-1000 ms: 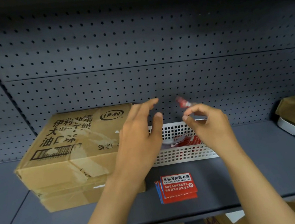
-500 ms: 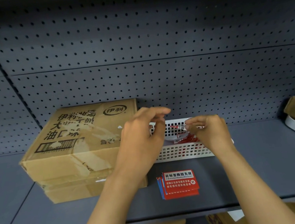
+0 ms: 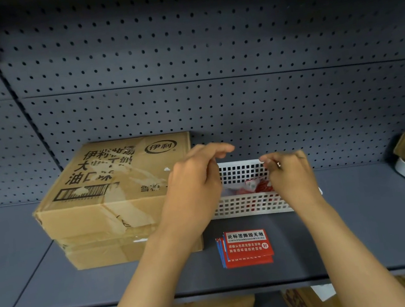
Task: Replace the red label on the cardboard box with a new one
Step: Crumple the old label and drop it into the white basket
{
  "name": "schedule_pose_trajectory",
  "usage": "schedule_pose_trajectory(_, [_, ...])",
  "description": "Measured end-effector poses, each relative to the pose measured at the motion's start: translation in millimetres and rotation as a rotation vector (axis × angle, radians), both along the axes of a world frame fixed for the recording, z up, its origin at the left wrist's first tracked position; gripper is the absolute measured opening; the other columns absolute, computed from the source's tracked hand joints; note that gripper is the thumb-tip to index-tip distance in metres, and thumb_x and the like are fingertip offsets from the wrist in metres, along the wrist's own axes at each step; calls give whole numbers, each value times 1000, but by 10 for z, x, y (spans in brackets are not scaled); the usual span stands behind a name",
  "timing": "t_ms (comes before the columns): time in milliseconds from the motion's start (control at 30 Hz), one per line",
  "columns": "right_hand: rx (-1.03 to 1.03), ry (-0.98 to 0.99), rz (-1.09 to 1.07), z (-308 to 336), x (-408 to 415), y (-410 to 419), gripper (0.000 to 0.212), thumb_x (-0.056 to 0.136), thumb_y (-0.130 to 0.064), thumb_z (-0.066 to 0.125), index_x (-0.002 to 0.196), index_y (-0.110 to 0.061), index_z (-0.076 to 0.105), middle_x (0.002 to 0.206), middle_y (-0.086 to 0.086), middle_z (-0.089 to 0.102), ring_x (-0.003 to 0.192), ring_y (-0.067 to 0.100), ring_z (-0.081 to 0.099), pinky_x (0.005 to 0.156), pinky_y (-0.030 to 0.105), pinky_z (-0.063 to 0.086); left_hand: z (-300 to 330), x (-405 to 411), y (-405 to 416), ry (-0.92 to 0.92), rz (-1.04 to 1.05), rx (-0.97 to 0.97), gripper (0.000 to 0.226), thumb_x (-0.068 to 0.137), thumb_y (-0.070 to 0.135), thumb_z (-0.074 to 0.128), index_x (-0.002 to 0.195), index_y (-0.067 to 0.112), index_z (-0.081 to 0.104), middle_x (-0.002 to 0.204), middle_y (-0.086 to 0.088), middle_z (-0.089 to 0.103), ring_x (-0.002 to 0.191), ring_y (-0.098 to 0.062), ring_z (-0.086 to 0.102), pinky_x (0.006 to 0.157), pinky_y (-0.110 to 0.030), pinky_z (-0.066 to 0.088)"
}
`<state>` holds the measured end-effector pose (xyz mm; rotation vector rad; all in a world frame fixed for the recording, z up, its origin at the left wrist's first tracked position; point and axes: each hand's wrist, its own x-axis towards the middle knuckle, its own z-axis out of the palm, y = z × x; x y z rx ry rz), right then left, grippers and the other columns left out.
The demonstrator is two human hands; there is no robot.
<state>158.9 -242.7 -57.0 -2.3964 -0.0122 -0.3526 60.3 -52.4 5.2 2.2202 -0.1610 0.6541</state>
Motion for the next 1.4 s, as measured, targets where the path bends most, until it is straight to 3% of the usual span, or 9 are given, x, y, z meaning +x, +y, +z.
schedule_pose_trajectory(200, [25,-135,66,152,-217,16,29,105,-22,53,128,-27,71,131,-1,68,130,23,51,94,32,42,-94,7,-49,-46,10,-47,36,99,12,53,126,32,66,115,13,69,105,-4,67,94,-33,55])
schedule_pose_trajectory(300, [117,-178,158,196,-409,59,33,102,-22,59,134,-29,66,130,-7,69,123,13,60,99,28,47,-177,-46,-131,-118,20,-37,37,97,11,55,129,28,65,117,10,68,105,-3,66,92,-25,54])
schedule_pose_trajectory(433, [152,-231,195,89,-611,43,28,99,-16,64,124,-25,71,112,-12,69,92,1,65,81,7,48,-378,-102,-297,-180,3,51,35,95,6,56,125,20,67,114,5,66,98,-6,63,82,-16,50])
schedule_pose_trajectory(700, [2,-37,273,-432,-711,-151,17,92,-22,68,103,-29,80,102,-10,80,90,14,74,78,45,62,-1068,-42,-435,-2,-87,145,33,90,10,61,116,29,71,113,7,76,90,-16,74,73,-36,61])
schedule_pose_trajectory(800, [-95,111,349,-590,-716,-180,24,90,-31,72,113,-35,76,117,-14,75,107,12,68,92,39,59,-1281,-43,-422,86,-83,220,34,87,11,65,116,28,72,116,6,74,101,-17,72,84,-32,60])
schedule_pose_trajectory(900, [-230,247,383,-644,-709,-221,43,90,-44,73,133,-35,68,123,-12,56,128,17,46,98,26,38,-1430,-57,-397,132,-90,267,32,85,12,70,115,24,74,115,7,69,108,-15,67,92,-20,53])
schedule_pose_trajectory(1133, [-235,254,332,-598,-669,-227,33,82,-39,83,110,-26,71,119,-4,61,119,18,53,91,28,41,-1546,-78,-388,163,-87,299,43,88,18,70,130,22,66,126,3,64,116,-18,62,95,-29,55])
schedule_pose_trajectory(1267, [-32,249,333,-490,-731,-235,18,84,-25,82,90,-25,65,92,-9,70,91,14,68,83,38,57,-1498,-99,-369,131,-72,222,41,90,24,71,130,23,65,126,5,62,116,-13,62,95,-27,54])
schedule_pose_trajectory(1400, [215,279,325,-276,-791,-334,9,93,-17,74,90,-22,66,81,-9,74,85,6,70,84,29,54,-1254,-170,-375,27,-70,-8,29,93,23,71,122,22,70,119,7,65,108,-4,64,92,-20,53])
